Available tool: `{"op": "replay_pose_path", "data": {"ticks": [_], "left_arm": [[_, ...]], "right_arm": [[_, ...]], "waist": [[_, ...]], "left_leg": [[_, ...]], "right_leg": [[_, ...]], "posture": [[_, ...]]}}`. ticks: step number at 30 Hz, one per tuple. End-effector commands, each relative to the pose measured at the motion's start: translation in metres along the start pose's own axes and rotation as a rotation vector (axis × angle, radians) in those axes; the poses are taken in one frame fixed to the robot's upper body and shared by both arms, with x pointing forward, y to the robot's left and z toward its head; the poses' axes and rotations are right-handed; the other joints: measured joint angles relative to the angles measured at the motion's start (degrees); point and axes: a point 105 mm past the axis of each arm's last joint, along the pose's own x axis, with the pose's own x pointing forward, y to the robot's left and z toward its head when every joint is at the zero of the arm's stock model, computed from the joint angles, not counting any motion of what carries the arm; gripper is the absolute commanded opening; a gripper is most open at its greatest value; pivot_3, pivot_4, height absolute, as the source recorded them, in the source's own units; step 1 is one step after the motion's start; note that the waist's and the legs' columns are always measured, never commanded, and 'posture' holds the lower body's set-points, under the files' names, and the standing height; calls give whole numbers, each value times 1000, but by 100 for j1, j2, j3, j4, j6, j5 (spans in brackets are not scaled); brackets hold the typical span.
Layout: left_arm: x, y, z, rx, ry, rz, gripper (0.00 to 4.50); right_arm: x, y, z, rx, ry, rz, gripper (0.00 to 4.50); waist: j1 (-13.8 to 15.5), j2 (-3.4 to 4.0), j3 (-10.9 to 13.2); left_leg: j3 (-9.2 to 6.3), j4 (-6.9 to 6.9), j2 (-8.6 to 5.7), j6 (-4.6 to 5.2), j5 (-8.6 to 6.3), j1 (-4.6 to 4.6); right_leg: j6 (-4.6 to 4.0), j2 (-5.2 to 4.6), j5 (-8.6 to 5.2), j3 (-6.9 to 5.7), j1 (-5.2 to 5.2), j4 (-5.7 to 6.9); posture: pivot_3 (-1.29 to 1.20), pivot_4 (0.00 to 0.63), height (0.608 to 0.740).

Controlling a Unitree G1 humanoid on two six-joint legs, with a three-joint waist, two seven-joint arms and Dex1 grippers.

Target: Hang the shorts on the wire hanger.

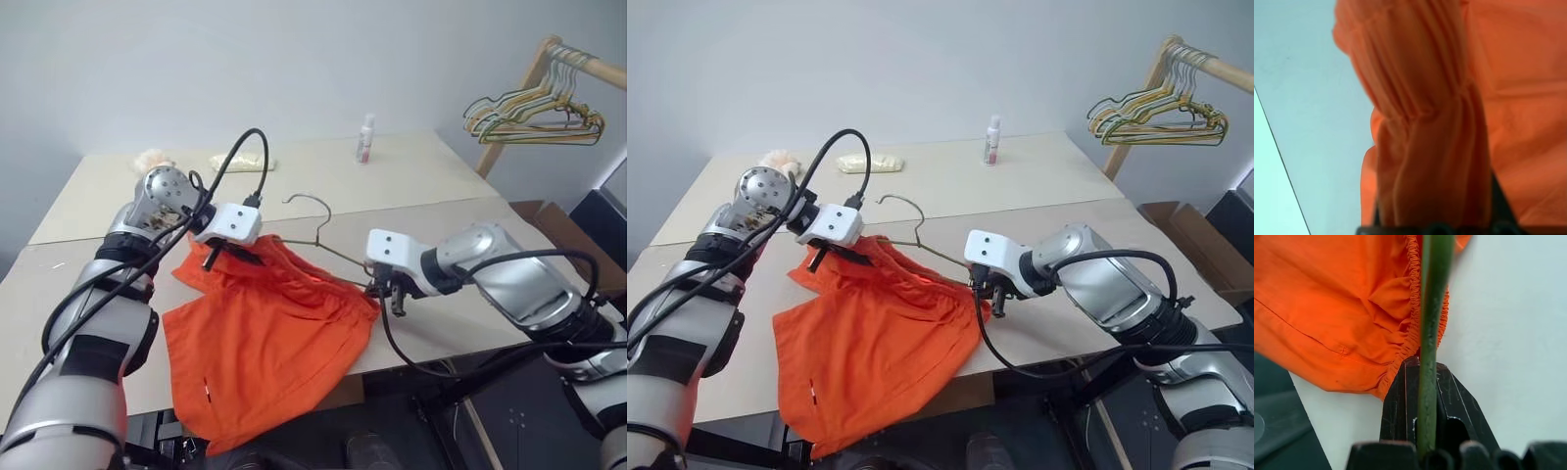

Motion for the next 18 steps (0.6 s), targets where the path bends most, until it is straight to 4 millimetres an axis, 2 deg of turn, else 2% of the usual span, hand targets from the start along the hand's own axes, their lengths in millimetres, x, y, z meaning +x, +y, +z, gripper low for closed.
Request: {"op": "replay_pose_path", "data": {"ticks": [1,2,6,9,14,16,18], "left_arm": [[-8,15,15,43,-24,43,45],[-7,16,16,33,-34,51,45],[-6,17,18,-16,-74,64,0],[-8,14,13,-77,-94,75,0],[-13,11,7,-190,-136,96,0],[-14,10,4,-225,-140,102,0],[-15,9,2,-247,-141,106,0]], "right_arm": [[-13,-5,19,-52,-81,-38,0],[-13,-6,20,-55,-90,-52,0],[-21,-18,2,-36,-46,-164,1067],[-48,-35,-15,71,-57,-278,1939],[-98,-53,-44,251,-121,-466,3727],[-115,-51,-60,340,-156,-514,4401],[-120,-38,-73,402,-184,-501,4478]], "waist": [[-11,0,0],[-13,0,0],[-15,0,0],[0,-1,1],[-28,-1,1],[-33,-1,1],[-36,-1,1]], "left_leg": [[0,0,-1,0,0,0],[0,0,0,0,0,0],[-1,1,-1,0,0,-2],[-4,3,-2,0,0,-7],[-6,6,-1,2,-1,-12],[-6,5,-1,3,-1,-7],[-5,3,-1,3,-2,-4]], "right_leg": [[0,-1,0,0,0,1],[0,-1,0,0,0,1],[1,-2,0,-1,0,1],[1,-3,0,-4,-1,1],[1,-4,-1,-5,-5,2],[1,-4,-1,-3,-1,3],[1,-4,-1,-3,2,2]], "posture": [[-234,0,740],[-236,0,740],[-248,0,740],[-254,0,740],[-260,0,740],[-262,0,740],[-262,0,740]]}}
